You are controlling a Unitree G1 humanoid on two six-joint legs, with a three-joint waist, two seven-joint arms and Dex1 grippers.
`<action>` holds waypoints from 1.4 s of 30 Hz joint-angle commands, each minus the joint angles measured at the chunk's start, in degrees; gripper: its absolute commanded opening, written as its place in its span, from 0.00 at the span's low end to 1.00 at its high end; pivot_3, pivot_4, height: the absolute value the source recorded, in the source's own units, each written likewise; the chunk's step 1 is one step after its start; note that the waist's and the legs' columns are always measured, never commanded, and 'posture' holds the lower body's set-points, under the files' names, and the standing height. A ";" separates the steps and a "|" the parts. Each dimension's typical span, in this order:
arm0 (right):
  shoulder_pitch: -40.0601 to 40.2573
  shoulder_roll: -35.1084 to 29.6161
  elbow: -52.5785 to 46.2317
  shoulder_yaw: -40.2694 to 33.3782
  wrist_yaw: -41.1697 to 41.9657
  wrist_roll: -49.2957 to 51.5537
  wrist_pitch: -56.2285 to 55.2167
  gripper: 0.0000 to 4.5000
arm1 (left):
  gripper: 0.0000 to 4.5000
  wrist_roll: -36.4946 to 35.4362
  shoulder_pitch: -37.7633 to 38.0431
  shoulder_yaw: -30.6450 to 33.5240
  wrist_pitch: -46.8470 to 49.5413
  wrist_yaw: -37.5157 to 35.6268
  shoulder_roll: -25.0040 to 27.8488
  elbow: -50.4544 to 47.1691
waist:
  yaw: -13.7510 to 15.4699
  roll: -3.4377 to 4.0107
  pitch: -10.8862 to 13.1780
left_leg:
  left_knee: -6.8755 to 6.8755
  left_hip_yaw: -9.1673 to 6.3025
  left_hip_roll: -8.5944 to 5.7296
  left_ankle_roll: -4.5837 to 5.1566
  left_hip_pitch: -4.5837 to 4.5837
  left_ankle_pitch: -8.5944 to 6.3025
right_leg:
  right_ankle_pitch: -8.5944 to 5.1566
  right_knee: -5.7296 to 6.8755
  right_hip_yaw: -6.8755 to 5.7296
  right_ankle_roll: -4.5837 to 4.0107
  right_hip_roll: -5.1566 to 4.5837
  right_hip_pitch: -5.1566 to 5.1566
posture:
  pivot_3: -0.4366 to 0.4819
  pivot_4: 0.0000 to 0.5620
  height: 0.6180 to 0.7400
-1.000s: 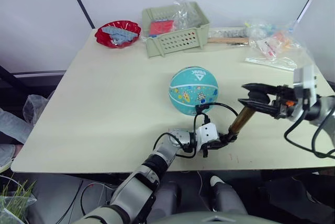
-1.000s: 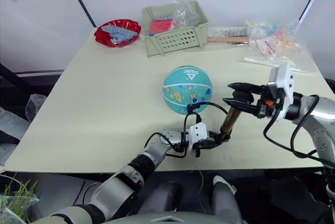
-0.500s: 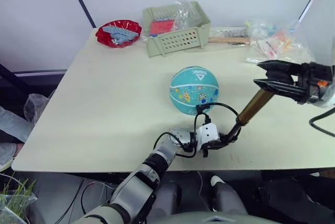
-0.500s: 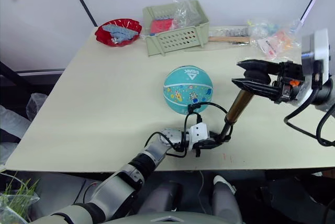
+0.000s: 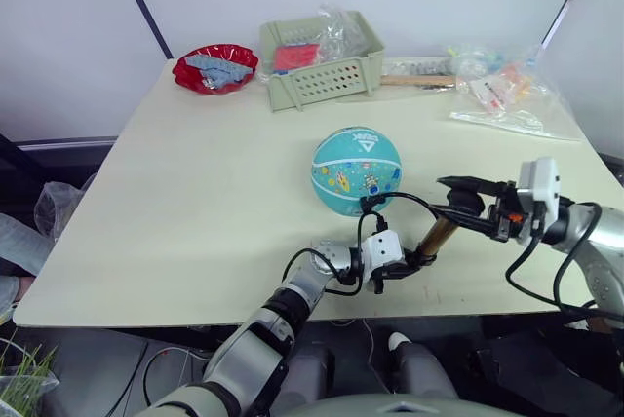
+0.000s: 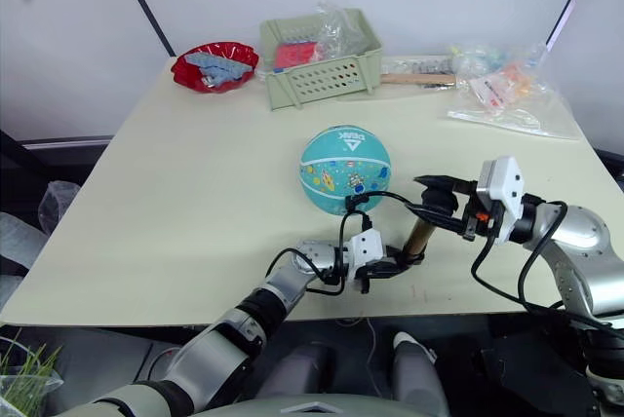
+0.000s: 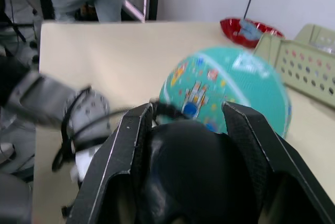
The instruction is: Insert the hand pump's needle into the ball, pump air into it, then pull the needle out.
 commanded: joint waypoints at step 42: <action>0.00 -3.47 -4.01 -0.01 -2.66 -1.67 5.90 0.37 | 0.23 2.86 4.57 -1.25 3.97 -0.25 2.25 1.18 | -0.07 0.05 0.13 | -0.02 0.03 0.03 0.00 -0.12 0.00 | -0.01 -0.01 0.01 0.00 -0.04 -0.12 | 0.48 0.27 1.00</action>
